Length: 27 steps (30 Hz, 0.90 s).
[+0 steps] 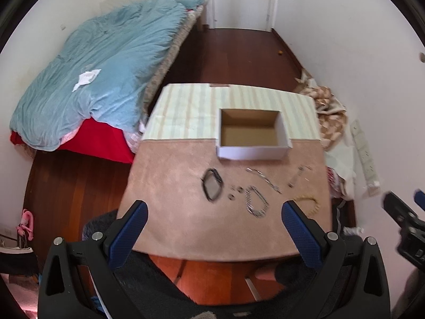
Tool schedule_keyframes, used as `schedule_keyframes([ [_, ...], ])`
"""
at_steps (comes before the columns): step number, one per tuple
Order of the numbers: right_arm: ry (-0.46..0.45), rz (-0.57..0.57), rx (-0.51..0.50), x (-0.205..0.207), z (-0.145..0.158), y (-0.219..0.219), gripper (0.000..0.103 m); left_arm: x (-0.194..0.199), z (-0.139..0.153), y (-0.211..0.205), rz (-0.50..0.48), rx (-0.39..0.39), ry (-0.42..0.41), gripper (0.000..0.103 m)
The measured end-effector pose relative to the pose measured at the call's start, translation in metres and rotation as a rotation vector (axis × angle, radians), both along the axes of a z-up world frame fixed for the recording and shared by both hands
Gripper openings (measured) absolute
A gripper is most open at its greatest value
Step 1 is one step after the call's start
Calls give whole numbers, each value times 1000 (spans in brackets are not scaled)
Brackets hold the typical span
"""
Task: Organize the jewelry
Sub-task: 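Grasp the wooden bead bracelet with the right tool while the left tool approaches the silver chain bracelet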
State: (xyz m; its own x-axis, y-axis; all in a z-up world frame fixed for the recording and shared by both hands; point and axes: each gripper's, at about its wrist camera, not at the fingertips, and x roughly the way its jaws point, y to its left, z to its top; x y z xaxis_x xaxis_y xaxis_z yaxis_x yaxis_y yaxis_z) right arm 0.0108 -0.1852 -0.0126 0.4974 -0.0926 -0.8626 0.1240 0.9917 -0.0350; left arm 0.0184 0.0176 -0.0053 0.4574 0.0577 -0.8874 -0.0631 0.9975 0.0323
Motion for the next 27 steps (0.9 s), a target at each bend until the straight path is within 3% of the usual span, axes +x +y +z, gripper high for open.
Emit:
schedule_keyframes([
  [4,42,-85,8,16,-35,-17,103,24,-28,14,43,35,12,103],
  [8,129,-182,46,32,-97,-41,103,42,-71,16,54,66,78,103],
  [11,190,-236,41,42,-148,-53,97,51,-104,8,40,86,132,103],
  [15,284,-274,91,52,-216,-63,76,59,-149,-4,37,82,222,103],
  [17,308,-293,114,55,-240,-66,76,62,-170,-10,34,70,264,103],
  [22,321,-322,139,59,-272,-67,73,66,-203,-24,13,53,323,103],
  [27,286,-325,131,62,-277,-63,68,65,-218,-28,13,50,353,103],
])
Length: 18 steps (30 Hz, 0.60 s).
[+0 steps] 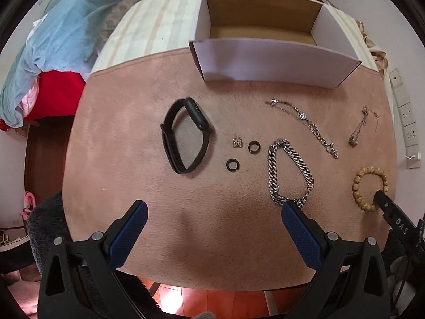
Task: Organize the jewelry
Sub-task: 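Grasp the wooden bead bracelet with the right tool while the left tool approaches the silver chain bracelet, then grasp the silver chain bracelet with the left tool while the right tool lifts the bead bracelet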
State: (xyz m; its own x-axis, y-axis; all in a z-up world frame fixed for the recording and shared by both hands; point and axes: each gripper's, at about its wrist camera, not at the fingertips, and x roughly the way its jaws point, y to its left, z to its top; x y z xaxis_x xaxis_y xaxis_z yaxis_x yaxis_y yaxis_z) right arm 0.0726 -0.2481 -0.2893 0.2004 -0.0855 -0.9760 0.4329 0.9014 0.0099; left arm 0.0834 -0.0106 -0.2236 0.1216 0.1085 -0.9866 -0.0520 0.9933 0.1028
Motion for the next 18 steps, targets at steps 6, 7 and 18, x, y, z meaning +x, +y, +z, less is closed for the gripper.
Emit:
schedule_keyframes([
  [6,-34,49,-55,2,6,6,9,-2,-12,2,7,-7,15,103],
  [7,-34,59,-45,2,6,7,9,-4,-14,3,10,-8,18,103],
  [18,-123,110,108,-15,27,28,9,8,-30,12,33,-186,26,94],
])
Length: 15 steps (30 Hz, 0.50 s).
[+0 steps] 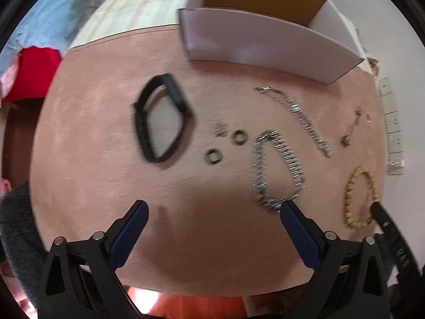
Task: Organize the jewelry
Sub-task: 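Grasp the silver chain bracelet with the left tool while the right tool lifts the bead bracelet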
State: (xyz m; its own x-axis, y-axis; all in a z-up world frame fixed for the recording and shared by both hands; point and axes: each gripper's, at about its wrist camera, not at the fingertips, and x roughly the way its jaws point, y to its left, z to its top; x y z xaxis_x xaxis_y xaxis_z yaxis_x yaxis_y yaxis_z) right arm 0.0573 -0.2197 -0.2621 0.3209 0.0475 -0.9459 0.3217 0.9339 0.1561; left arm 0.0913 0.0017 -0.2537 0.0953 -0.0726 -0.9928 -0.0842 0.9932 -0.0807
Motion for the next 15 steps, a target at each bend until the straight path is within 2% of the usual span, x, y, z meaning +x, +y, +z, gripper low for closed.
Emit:
schedule_keyframes([
  [3,5,-3,-9,0,-1,-1,9,6,-5,-12,-25,-22,10,74],
  [4,10,-8,-11,1,-3,-2,9,9,-8,-17,-39,-23,12,70],
  [6,21,-17,-12,1,-6,-7,9,12,-13,-26,-64,-7,18,55],
  [10,40,-36,-10,1,-11,-11,9,12,-11,-46,-139,68,-20,46],
  [12,49,-40,-8,1,-15,-12,9,13,-8,-54,-165,73,-43,29],
  [13,53,-40,-10,1,-17,-12,9,13,-7,-57,-177,74,-51,25],
  [15,64,-43,-9,2,-20,-11,9,15,-7,-62,-189,72,-56,9],
])
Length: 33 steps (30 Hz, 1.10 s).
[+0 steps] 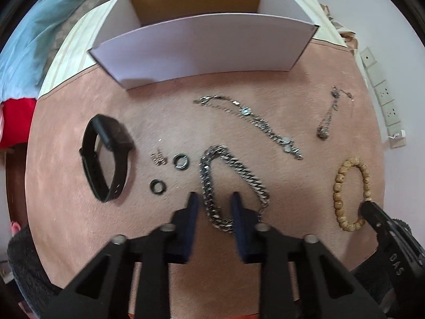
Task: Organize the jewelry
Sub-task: 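Grasp the silver chain bracelet with the left tool while the right tool lifts the bead bracelet, then carry both bracelets over the white box and open both tools to drop them inside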
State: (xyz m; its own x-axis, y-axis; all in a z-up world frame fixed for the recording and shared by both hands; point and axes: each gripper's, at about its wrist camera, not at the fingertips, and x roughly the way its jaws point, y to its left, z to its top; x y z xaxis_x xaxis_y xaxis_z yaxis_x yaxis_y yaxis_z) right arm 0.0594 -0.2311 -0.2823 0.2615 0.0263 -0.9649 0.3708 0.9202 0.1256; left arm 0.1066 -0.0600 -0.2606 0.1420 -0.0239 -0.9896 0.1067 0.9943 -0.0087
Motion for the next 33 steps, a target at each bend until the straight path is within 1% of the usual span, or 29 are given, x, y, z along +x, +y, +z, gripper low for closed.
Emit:
schedule_keyframes([
  [1,-4,1,-5,0,0,-1,9,1,0,-4,-2,-2,-2,6],
  [2,-3,4,-6,1,0,0,9,4,1,-6,-2,-10,-3,5],
  [5,-5,6,-8,2,1,2,9,8,1,-8,6,-35,-6,5],
  [8,-12,7,-4,1,5,2,9,8,6,4,16,-63,-15,5],
  [14,-51,26,22,3,24,5,9,-3,31,35,29,-126,-42,5],
  [17,-80,44,37,5,36,11,9,-12,44,56,46,-145,-54,5],
  [22,-117,69,73,10,54,20,9,-16,60,77,73,-175,-75,4],
  [25,-135,89,94,14,63,27,9,-17,67,81,74,-186,-92,4],
  [31,-170,126,124,24,84,36,9,-21,101,95,71,-235,-140,4],
  [33,-185,139,142,27,92,39,9,-17,110,90,69,-249,-158,4],
])
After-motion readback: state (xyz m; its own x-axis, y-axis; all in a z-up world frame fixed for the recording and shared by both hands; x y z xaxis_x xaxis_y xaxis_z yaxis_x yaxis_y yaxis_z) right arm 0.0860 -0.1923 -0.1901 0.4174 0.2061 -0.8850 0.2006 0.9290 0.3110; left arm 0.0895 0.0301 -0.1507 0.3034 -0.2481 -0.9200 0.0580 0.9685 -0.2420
